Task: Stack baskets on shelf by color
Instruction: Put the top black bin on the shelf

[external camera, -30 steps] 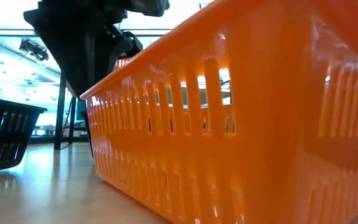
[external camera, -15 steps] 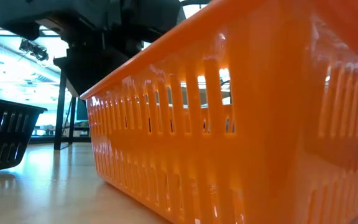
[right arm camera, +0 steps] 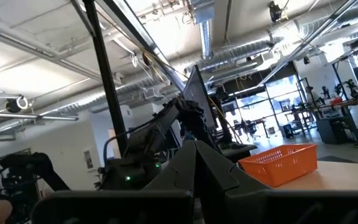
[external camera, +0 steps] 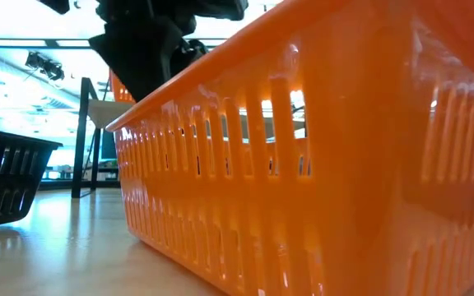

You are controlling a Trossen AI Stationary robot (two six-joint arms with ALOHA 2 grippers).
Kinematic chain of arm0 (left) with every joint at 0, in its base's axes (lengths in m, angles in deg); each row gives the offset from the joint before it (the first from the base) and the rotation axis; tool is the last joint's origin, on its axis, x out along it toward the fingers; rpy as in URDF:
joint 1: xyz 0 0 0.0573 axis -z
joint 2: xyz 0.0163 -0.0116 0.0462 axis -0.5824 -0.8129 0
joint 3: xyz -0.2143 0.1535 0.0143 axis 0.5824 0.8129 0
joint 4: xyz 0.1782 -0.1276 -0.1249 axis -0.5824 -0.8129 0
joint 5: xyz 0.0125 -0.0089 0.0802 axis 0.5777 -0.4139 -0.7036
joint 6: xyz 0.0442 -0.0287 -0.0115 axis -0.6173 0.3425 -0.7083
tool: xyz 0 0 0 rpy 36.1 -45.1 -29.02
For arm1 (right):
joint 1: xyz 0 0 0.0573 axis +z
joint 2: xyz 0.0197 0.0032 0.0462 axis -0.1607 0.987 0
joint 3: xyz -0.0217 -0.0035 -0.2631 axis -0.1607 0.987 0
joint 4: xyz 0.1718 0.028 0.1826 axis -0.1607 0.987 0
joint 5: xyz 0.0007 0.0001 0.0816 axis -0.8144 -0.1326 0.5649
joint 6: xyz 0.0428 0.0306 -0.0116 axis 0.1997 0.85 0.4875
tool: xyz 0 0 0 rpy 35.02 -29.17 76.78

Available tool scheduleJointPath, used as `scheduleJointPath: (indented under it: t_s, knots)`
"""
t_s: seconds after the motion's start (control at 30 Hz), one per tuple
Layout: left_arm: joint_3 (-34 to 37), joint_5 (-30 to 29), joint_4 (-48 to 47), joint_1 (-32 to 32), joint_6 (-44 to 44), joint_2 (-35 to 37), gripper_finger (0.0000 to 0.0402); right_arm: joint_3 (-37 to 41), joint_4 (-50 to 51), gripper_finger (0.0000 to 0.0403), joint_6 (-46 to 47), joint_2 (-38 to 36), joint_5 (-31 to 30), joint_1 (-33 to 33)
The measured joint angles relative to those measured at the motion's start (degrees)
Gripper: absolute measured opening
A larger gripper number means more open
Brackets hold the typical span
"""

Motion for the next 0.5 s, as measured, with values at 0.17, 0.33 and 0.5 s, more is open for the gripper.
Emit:
scheduleJointPath:
  t_s: [0.17,0.33,0.5]
  knots:
    - [0.73,-0.91,0.01,-0.51,-0.52,-1.24,0.0160,0.00,-0.03,0.0012,0.16,0.14,0.42,0.02]
    - [0.74,-2.66,0.00,-0.97,-0.67,-1.20,0.0224,0.00,0.11,0.0012,0.24,0.22,0.44,0.04]
    - [0.75,-2.42,-0.08,-1.78,-0.83,-1.78,0.0257,0.00,0.09,0.0012,-0.03,0.22,0.44,0.04]
